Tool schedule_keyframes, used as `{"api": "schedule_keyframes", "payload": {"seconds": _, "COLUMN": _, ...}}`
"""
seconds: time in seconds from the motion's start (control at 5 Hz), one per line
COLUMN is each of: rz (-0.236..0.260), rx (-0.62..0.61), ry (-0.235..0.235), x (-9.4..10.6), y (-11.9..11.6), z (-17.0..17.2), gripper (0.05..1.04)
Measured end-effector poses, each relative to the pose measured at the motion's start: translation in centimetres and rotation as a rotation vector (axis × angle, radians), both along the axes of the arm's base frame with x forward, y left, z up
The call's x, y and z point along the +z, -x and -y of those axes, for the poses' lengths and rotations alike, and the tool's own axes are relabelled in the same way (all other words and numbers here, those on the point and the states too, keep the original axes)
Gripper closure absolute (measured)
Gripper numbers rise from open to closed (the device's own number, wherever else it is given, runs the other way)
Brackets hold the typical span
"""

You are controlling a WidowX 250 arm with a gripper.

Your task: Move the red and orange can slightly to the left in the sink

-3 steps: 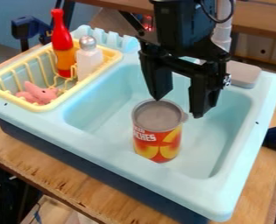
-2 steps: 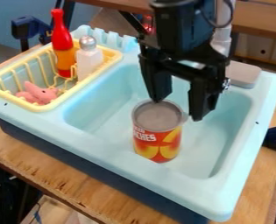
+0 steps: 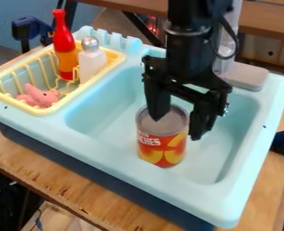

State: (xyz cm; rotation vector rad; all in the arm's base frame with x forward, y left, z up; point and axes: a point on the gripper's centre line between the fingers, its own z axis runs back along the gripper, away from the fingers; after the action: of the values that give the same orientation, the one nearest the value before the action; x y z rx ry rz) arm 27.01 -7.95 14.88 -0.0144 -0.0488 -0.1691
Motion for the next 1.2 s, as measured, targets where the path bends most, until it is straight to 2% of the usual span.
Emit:
{"api": "schedule_keyframes", "payload": {"seconds": 0.2, "rz": -0.033, "rx": 0.004, "ry": -0.054, "x": -0.6, "y": -0.5, "z": 0.1, "gripper": 0.083}}
{"api": "schedule_keyframes", "payload": {"seconds": 0.6, "rz": -0.131, "rx": 0.012, "ry": -0.198, "x": -1.7, "y": -1.6, "z": 1.3, "gripper": 0.083}}
{"api": "schedule_keyframes", "payload": {"seconds": 0.8, "rz": -0.153, "rx": 0.022, "ry": -0.236, "x": -1.9, "y": -1.8, "z": 1.1, "gripper": 0.083}}
{"api": "schedule_keyframes", "payload": {"seconds": 1.2, "rz": -0.146, "rx": 0.018, "ry": -0.266, "x": -1.9, "y": -2.0, "z": 0.7, "gripper": 0.083}}
